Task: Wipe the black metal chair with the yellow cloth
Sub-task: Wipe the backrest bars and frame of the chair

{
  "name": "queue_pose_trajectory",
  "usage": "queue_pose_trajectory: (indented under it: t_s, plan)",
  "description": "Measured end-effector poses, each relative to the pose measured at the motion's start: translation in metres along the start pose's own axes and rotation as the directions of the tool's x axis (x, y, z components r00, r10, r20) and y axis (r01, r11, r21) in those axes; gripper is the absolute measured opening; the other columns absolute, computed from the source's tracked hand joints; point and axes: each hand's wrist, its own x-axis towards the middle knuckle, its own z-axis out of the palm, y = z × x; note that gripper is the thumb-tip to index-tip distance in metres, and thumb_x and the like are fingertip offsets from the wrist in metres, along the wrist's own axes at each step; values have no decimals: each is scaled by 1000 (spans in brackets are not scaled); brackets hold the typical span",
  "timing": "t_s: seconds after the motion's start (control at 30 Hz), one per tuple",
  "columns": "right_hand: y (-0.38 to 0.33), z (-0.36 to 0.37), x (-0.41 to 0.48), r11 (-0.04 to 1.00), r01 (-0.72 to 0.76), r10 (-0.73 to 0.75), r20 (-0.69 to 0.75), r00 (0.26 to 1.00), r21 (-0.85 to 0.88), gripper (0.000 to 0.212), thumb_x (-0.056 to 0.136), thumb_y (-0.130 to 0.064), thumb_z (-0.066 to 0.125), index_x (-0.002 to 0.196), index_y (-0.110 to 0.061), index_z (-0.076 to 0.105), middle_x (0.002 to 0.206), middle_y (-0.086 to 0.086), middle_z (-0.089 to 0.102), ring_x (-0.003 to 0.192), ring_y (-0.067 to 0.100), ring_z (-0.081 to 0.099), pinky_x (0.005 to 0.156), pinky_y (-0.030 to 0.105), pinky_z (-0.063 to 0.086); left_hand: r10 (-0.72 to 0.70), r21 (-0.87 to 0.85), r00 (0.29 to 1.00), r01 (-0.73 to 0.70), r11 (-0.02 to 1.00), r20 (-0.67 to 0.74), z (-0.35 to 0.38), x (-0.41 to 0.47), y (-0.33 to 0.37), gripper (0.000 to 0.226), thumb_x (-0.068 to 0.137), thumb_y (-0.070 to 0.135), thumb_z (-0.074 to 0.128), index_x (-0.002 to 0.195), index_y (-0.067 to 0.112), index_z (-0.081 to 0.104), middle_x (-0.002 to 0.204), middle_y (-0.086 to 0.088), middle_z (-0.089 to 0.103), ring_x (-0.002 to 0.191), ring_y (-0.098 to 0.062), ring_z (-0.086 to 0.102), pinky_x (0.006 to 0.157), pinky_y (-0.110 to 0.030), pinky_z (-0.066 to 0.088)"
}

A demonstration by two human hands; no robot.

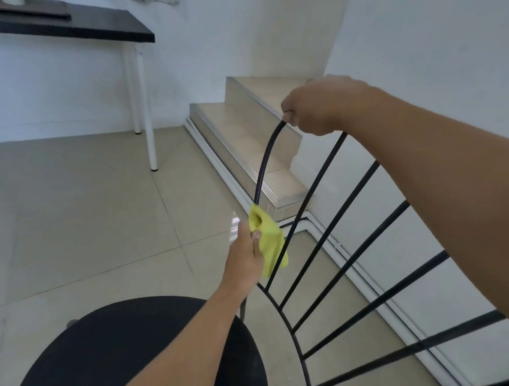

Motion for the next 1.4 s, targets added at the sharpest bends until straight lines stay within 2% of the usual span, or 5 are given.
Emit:
queue_pose_trajectory:
  t_s: [0.2,0.37,0.87,1.1,1.4]
  plan:
    - [-3,6,11,996,26,-30,-50,998,-86,29,103,-38,43,100,-19,65,112,7,59,103,36,55,74,38,40,-70,68,990,62,996,125,5,-6,-26,11,102,14,36,112,16,40,83,2,54,75,-12,55,58,-17,39]
    - [-5,5,9,998,-4,2,-29,1000,-57,31,103,-40,44,99,-18,65,110,7,57,95,33,51,77,39,42,51,38,998,-52,998,21,-11,25,11,11,104,24,31,97,17,35,71,5,42,57,-7,40,49,-20,31]
    - [4,-9,10,978,-18,5,64,998,209,31,101,-20,44,97,-1,68,81,13,62,74,29,57,66,32,44,60,79,989,-71,994,134,-9,1,-17,9,104,23,34,97,18,35,71,4,45,58,-7,43,51,-18,33]
    - [47,-17,-35,420,-152,56,141,988,895,29,107,-14,40,119,2,62,103,18,71,76,19,75,74,30,62,79,97,995,-85,992,66,-42,52,51,15,104,25,34,99,12,40,77,-1,48,64,-9,45,56,-23,33]
    - [72,15,-100,-262,-80,143,121,982,962,32,108,-11,34,123,3,59,116,19,72,108,27,70,91,50,54,38,-87,981,-55,995,-192,-59,52,77,21,102,20,37,87,16,51,72,6,48,68,-13,46,57,-25,33]
